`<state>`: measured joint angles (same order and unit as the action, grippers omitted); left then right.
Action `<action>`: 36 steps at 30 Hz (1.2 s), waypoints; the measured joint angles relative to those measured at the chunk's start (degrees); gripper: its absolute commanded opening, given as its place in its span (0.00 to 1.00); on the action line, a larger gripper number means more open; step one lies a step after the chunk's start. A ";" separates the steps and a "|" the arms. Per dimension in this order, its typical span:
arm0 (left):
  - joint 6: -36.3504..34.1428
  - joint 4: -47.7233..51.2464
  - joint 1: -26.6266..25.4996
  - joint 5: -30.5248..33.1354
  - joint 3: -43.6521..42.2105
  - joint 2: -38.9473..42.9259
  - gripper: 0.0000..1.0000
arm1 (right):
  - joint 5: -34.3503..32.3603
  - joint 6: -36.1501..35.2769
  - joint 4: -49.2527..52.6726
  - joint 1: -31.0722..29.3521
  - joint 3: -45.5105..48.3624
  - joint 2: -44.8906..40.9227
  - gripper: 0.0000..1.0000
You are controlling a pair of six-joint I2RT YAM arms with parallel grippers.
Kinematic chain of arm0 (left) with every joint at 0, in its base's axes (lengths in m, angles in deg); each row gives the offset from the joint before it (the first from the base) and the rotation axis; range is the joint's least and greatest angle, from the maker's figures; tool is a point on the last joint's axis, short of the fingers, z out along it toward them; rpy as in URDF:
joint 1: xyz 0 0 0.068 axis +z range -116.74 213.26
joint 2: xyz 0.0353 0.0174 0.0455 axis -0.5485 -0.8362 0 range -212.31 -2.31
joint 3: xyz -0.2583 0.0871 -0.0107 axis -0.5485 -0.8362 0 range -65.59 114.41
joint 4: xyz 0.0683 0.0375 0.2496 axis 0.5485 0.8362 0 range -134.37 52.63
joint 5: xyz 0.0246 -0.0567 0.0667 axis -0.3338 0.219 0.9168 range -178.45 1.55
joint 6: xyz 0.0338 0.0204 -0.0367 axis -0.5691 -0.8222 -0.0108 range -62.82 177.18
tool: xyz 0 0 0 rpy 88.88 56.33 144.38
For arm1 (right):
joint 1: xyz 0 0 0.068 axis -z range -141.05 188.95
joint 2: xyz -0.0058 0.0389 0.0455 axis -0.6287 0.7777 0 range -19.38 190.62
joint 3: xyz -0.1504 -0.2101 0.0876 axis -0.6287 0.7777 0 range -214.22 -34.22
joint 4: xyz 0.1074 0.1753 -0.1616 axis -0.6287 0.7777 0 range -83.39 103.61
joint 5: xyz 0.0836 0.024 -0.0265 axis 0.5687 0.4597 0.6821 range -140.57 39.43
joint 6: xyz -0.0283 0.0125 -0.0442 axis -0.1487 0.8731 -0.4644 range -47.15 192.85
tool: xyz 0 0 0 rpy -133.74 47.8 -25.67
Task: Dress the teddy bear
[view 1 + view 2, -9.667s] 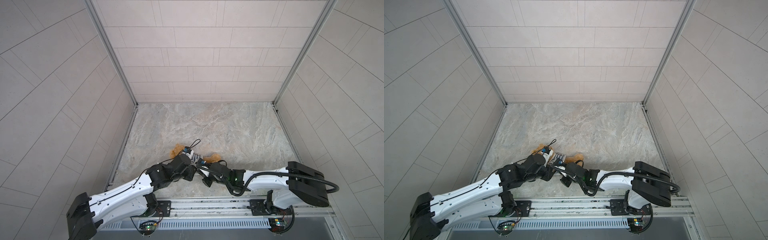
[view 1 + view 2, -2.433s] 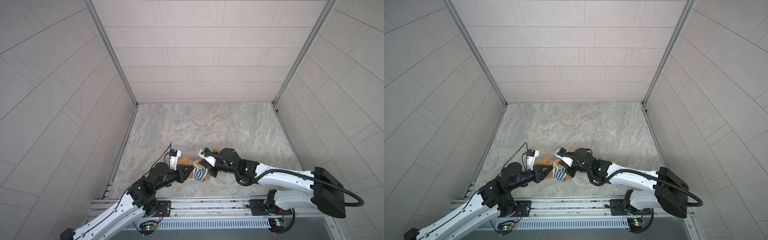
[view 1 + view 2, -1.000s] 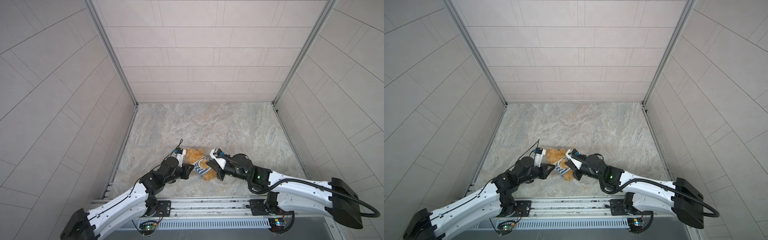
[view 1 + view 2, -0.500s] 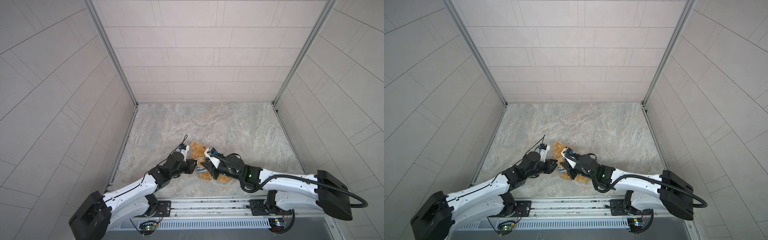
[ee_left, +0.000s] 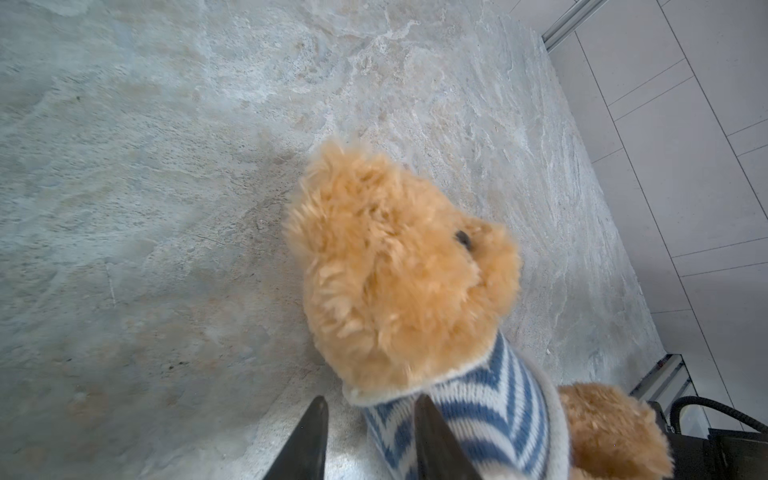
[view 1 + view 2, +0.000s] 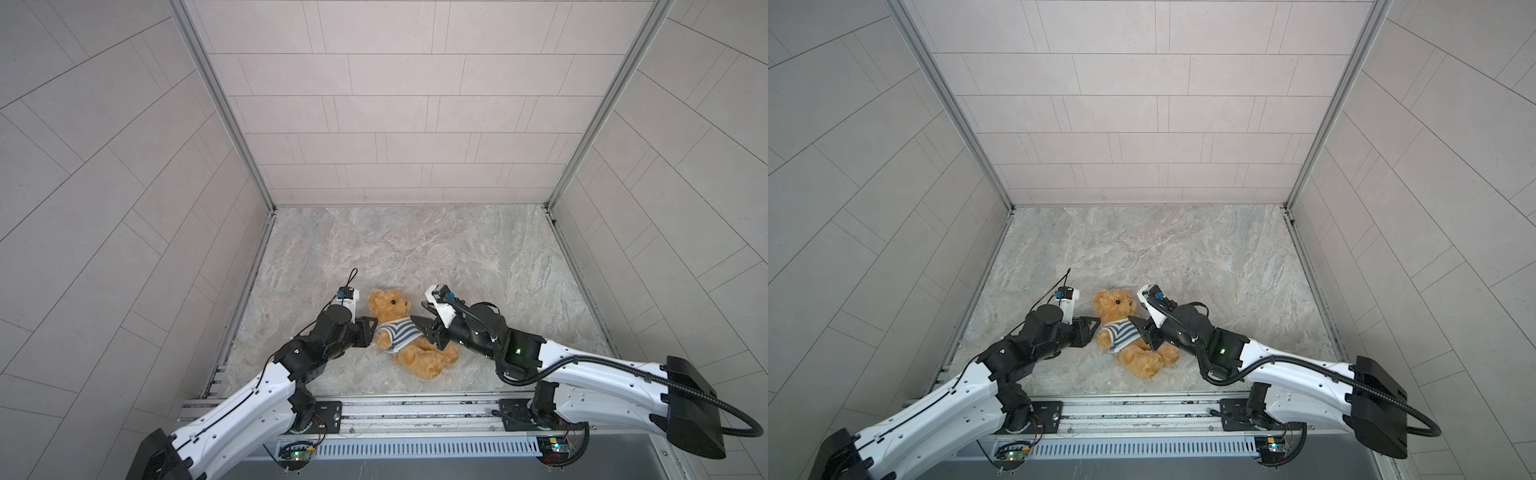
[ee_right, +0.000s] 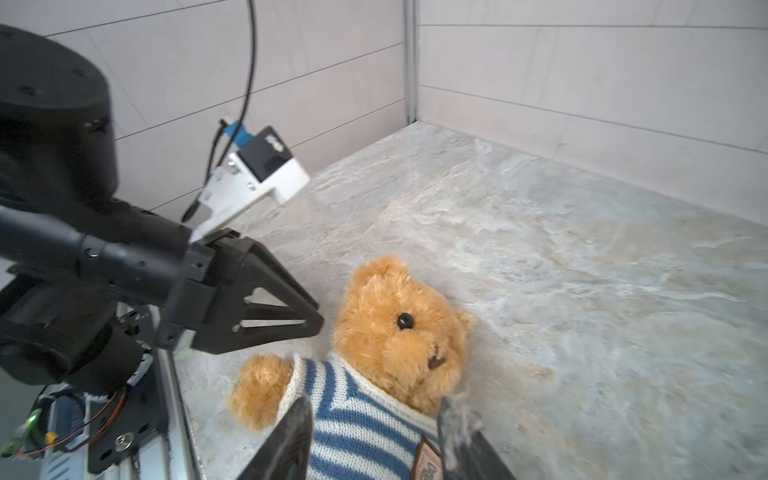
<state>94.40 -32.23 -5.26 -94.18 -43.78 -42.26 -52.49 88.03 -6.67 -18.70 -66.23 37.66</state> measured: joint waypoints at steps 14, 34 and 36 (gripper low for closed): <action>2.32 5.68 -12.70 -3.23 9.92 -2.36 0.42 | -4.90 5.07 7.89 7.15 3.98 4.96 0.50; 3.26 -6.99 -8.98 -4.57 5.55 -19.80 0.35 | -0.63 11.45 -4.28 2.75 8.09 12.39 0.45; 3.13 -8.83 -6.64 -6.25 4.81 -20.52 0.35 | -0.02 12.55 -6.40 1.33 8.09 13.60 0.44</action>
<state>97.52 -41.06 -11.91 -100.43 -38.98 -62.78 -52.51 100.58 -13.08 -17.36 -58.14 51.25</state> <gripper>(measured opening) 0.346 0.446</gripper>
